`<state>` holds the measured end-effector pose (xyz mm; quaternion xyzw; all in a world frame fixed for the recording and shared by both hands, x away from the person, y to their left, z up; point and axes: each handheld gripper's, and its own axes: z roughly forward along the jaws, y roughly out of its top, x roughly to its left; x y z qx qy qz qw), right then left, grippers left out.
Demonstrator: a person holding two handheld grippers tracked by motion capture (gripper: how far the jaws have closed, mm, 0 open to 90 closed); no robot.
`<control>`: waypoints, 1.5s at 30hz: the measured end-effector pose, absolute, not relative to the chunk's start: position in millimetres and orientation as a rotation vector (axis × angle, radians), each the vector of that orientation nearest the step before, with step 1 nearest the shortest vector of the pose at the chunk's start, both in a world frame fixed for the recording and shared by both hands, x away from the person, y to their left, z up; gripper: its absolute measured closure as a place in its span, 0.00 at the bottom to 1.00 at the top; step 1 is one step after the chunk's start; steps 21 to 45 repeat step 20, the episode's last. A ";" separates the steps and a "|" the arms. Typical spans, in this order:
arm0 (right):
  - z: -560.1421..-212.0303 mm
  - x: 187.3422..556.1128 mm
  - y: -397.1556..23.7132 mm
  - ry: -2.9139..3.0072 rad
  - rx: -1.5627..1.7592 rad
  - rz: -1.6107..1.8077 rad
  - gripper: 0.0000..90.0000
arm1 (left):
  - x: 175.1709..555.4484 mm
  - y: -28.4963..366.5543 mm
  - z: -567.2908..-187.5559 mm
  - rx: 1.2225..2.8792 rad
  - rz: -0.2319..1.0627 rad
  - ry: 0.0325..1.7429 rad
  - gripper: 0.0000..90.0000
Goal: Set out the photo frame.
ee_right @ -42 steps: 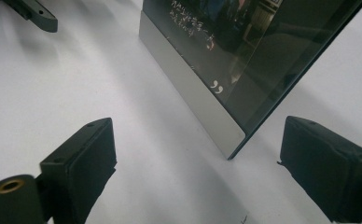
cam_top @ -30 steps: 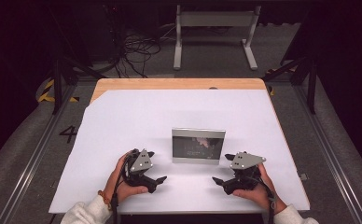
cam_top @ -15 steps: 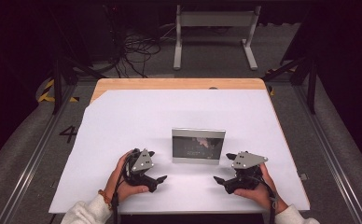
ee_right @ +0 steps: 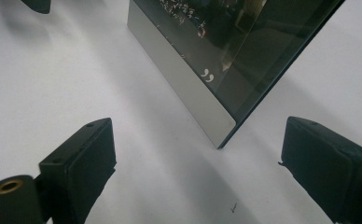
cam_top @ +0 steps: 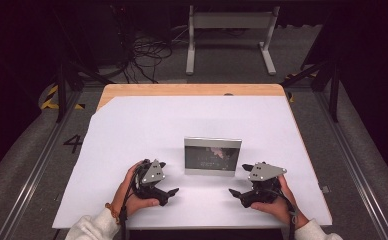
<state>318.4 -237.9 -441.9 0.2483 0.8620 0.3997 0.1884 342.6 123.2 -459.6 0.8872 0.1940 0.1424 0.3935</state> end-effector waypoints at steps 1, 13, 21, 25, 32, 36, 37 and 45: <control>-441.9 318.4 -237.8 2.425 0.699 1.126 0.11 | 342.5 123.1 -459.7 2.253 0.359 0.492 0.09; -441.8 318.7 -237.1 2.430 0.691 1.130 0.13 | 343.7 123.1 -460.8 2.266 0.357 0.486 0.09; -441.9 318.2 -235.8 2.430 0.687 1.126 0.13 | 344.0 121.6 -461.0 2.269 0.354 0.482 0.09; -441.9 318.2 -235.8 2.430 0.687 1.126 0.13 | 344.0 121.6 -461.0 2.269 0.354 0.482 0.09; -441.9 318.2 -235.8 2.430 0.687 1.126 0.13 | 344.0 121.6 -461.0 2.269 0.354 0.482 0.09; -441.9 318.2 -235.8 2.430 0.687 1.126 0.13 | 344.0 121.6 -461.0 2.269 0.354 0.482 0.09; -441.9 318.2 -235.8 2.430 0.687 1.126 0.13 | 344.0 121.6 -461.0 2.269 0.354 0.482 0.09; -441.9 318.2 -235.8 2.430 0.687 1.126 0.13 | 344.0 121.6 -461.0 2.269 0.354 0.482 0.09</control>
